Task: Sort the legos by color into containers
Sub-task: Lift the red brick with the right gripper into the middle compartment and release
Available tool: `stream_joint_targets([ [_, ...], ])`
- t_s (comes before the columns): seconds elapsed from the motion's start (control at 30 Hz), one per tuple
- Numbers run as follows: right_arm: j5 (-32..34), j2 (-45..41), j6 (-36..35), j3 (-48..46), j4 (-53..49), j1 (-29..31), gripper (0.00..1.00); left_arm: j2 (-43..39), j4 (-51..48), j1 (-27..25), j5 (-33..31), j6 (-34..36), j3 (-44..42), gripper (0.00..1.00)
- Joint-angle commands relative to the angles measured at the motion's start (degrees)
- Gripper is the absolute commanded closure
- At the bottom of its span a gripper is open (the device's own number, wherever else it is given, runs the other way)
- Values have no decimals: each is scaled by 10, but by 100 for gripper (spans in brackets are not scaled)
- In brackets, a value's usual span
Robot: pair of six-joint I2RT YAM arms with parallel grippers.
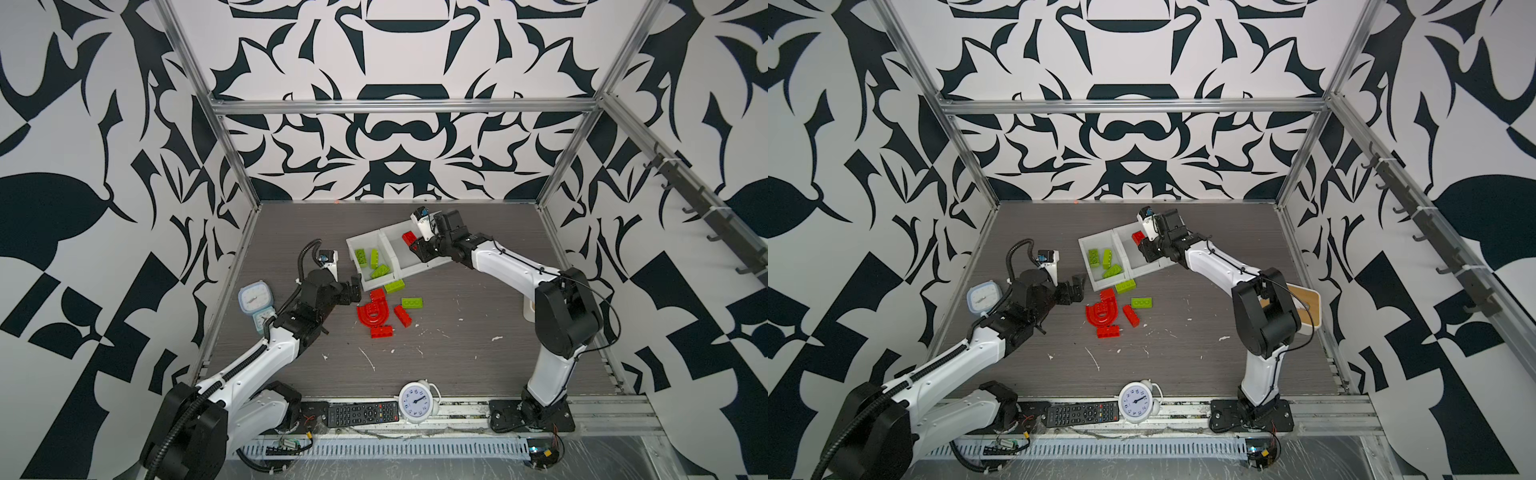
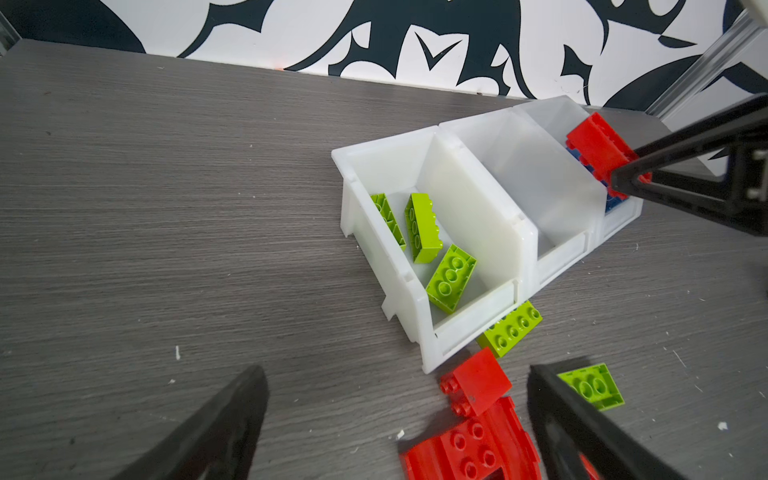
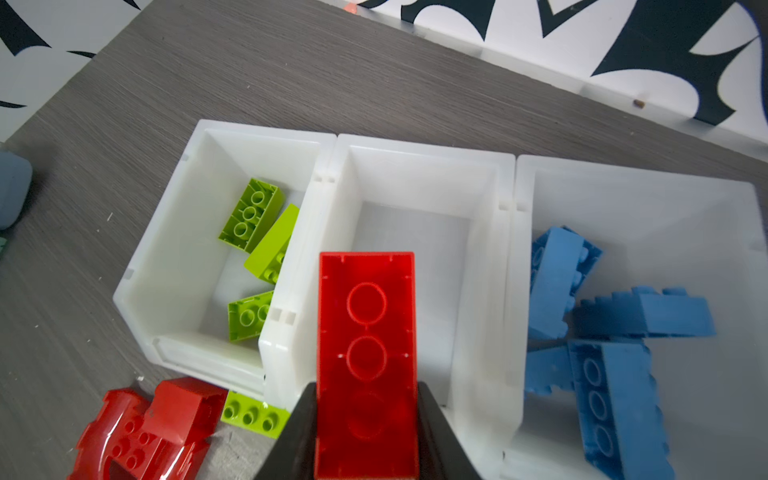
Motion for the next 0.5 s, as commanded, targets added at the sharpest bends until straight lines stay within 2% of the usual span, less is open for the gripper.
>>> stream_joint_targets([
  [0.0,-20,13,-7,32,-8,1,78,-7,6,3,-13,2,-4,0],
  [0.3,-23,47,6,48,7,-1,73,-16,9,3,-19,5,-9,0],
  [0.4,-21,51,8,50,10,0,69,-13,9,3,-18,5,-8,0],
  [0.47,-21,52,8,52,11,0,63,-13,8,3,-17,5,-8,0],
])
